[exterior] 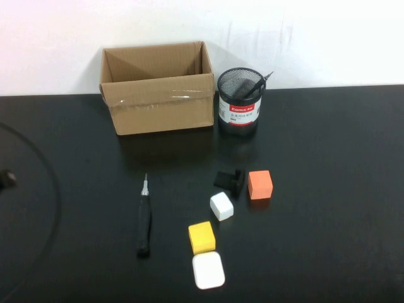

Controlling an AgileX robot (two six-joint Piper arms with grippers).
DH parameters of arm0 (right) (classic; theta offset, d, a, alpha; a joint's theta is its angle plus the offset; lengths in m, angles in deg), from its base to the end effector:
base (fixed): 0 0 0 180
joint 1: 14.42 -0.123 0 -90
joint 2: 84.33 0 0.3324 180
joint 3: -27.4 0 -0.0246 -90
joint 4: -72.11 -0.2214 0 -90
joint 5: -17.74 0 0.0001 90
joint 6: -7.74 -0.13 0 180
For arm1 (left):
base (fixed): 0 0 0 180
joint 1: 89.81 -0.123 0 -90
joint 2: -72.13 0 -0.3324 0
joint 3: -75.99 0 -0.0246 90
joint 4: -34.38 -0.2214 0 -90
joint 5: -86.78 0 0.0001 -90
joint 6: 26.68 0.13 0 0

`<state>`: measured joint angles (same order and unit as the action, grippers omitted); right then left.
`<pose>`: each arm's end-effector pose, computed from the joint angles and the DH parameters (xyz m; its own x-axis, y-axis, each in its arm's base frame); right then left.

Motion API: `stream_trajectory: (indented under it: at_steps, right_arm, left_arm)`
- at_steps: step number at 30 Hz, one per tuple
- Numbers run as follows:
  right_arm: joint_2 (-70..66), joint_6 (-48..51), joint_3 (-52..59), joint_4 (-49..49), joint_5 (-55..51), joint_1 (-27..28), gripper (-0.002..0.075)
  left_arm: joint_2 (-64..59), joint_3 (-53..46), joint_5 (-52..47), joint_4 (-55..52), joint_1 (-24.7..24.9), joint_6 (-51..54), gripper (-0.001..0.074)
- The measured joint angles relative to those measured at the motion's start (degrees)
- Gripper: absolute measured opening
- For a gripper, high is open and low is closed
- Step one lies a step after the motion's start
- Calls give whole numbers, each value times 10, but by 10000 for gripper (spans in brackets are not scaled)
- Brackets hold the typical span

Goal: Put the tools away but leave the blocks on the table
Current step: Pick up the black Screwdriver from the table

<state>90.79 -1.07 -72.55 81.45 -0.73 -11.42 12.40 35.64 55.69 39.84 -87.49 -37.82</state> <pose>0.0132 -0.0074 0.1657 -0.2277 0.0109 -0.9737 0.1020 0.9947 -0.0127 0.1522 -0.0126 0.3102 -0.6525 -0.2461 -0.7167 -0.1044 0.9660 -0.2366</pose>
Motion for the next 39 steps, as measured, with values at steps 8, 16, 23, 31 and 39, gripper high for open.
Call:
stream_trajectory:
  at_steps: [8,16,23,31,39]
  right_arm:
    - [0,0,0,0,0,0,-6]
    - [0,0,0,0,0,0,-6]
    - [0,0,0,0,0,0,-6]
    - [0,0,0,0,0,0,-6]
    - [0,0,0,0,0,0,-6]
  left_arm:
    - [-140,98,-125,128,0,157,-4]
    - [-263,198,-164,121,104,165,-4]
    - [-363,257,-150,37,211,111,115]
    - [-470,309,-145,10,218,49,426]
    - [-568,343,-134,10,218,44,447]
